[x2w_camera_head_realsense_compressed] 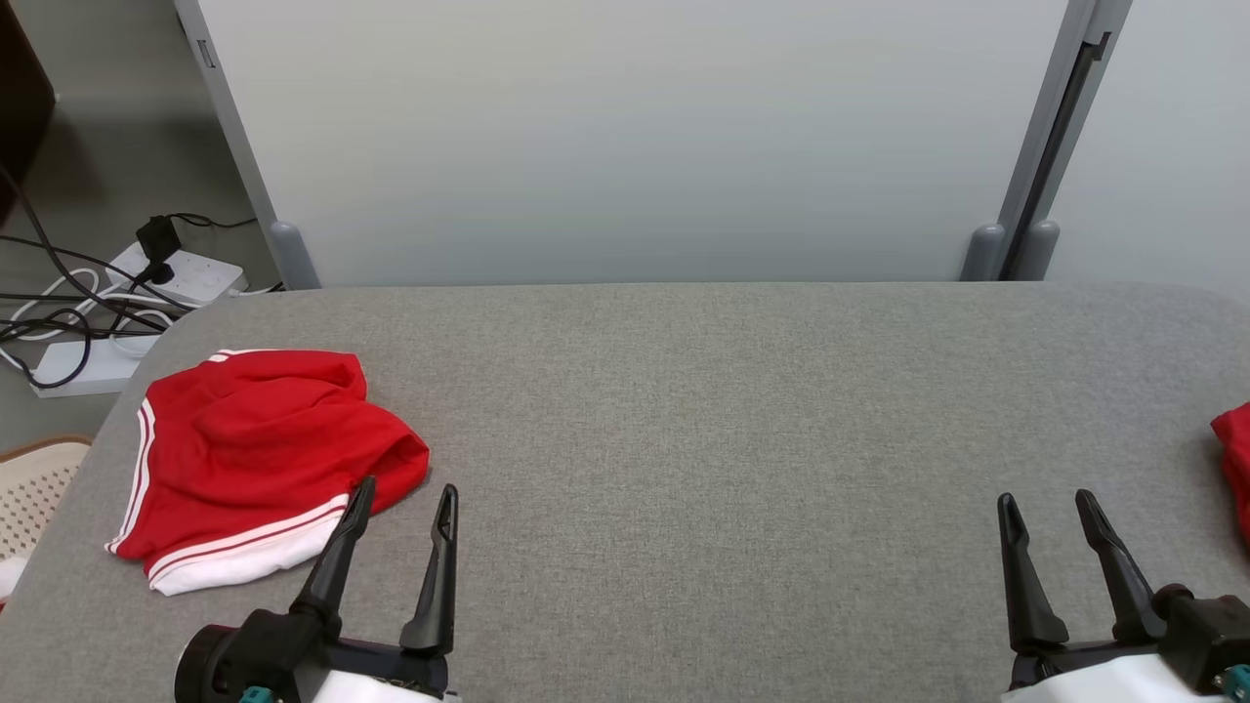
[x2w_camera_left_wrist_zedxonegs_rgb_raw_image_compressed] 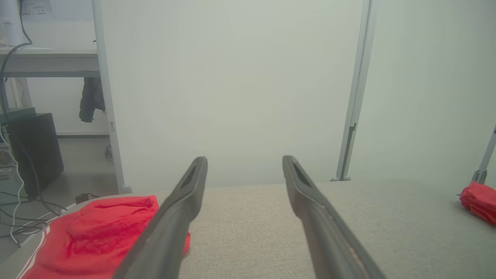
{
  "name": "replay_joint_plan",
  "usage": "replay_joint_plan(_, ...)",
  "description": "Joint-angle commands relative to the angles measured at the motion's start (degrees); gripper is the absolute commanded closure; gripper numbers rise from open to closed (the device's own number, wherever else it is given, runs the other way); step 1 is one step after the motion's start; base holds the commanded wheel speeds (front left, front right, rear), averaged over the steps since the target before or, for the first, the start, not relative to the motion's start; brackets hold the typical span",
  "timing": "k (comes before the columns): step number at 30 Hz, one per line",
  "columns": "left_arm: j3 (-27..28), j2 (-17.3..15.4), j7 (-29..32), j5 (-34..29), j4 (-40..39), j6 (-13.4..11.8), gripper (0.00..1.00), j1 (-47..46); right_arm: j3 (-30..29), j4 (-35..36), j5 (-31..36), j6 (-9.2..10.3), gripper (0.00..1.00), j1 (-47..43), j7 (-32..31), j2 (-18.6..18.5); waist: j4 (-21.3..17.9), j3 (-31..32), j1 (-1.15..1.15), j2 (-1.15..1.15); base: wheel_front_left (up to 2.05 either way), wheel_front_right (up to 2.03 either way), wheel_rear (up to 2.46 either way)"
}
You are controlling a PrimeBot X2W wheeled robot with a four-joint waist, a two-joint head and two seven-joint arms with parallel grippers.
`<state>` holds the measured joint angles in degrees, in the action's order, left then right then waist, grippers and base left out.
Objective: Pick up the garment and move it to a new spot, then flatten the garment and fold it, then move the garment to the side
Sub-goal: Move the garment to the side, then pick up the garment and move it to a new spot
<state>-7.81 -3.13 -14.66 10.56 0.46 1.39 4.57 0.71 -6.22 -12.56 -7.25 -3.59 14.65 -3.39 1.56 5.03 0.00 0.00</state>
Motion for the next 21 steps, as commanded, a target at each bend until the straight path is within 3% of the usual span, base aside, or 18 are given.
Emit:
replay_joint_plan(1,2.1,-0.3,-0.3,-0.5,-1.6,0.4,0.0,-1.8,1.3,1.9,0.4,-0.24,0.0,1.4,0.3,-0.4,0.0,0.0,0.0,0.0,0.0,0.0,0.0)
replay_joint_plan(14,3.0,0.2,-0.3,-1.7,-0.1,0.8,0.0,-1.7,1.8,2.3,0.3,-0.24,0.0,1.2,0.3,-0.1,1.3,-0.1,0.0,0.0,0.0,0.0,0.0)
replay_joint_plan(21,2.5,0.2,-0.3,-2.5,1.2,0.0,0.0,-2.2,3.1,3.1,-0.3,-0.24,0.0,1.7,0.3,-0.5,4.3,-0.4,0.0,0.0,0.0,0.0,0.0)
